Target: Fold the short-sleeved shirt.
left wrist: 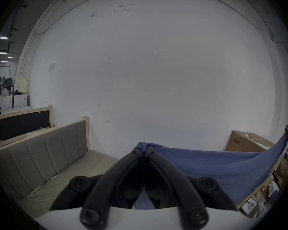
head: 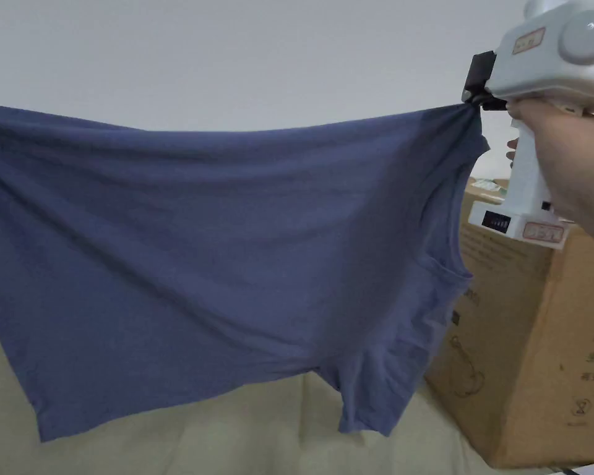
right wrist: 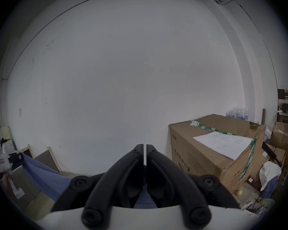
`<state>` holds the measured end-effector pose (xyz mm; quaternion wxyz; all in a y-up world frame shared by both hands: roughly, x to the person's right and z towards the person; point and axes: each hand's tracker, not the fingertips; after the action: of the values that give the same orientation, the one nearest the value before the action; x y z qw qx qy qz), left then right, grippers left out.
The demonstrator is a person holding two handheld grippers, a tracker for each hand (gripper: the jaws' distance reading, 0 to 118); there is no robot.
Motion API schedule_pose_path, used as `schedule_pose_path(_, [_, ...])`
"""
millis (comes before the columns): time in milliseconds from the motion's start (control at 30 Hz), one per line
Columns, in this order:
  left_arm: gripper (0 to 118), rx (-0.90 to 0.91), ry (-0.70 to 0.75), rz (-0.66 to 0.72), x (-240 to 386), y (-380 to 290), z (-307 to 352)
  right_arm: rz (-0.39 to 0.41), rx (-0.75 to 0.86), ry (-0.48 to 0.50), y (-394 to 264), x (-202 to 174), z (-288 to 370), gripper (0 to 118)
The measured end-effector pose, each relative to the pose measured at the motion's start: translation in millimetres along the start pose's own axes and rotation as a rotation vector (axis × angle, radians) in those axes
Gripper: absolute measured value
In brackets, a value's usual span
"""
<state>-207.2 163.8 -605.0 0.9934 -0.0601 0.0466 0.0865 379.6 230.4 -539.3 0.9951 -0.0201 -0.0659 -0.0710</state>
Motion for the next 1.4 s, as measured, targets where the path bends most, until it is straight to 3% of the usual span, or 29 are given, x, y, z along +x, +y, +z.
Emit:
schedule_pose_path(100, [1, -0.106, -0.004, -0.011, 0, -50, -12, -0.002, -0.101, 0.020, -57, 10, -8, 3])
schedule_pose_path(267, [1, -0.391, -0.046, 0.031, -8, -189, -8, -0.023, -0.389, 0.021, -207, 29, 1, 3])
schedule_pose_path(367, [1, -0.567, -0.054, 0.029, -16, -281, 21, -0.070, -0.598, 0.030, -312, 43, 36, 3])
schedule_pose_path(533, [1, -0.789, -0.058, -0.005, -45, -381, 96, -0.056, -0.912, 0.030, -436, 77, 122, 3])
schedule_pose_path(667, [1, -0.787, -0.062, -0.008, -69, -396, 154, -0.183, -0.946, 0.072, -455, 101, 195, 2])
schedule_pose_path(867, [1, -0.759, -0.097, -0.076, -107, -380, 232, -0.212, -0.940, 0.074, -430, 135, 294, 2])
schedule_pose_path(1067, [1, -0.873, -0.154, -0.113, -122, -398, 294, -0.170, -0.995, -0.020, -438, 161, 355, 2])
schedule_pose_path(1333, [2, -0.894, -0.133, -0.208, -117, -431, 316, -0.081, -1.060, -0.121, -477, 160, 340, 3])
schedule_pose_path(1400, [28, -0.904, -0.103, -0.205, -117, -434, 314, -0.097, -1.056, -0.136, -478, 158, 339, 22])
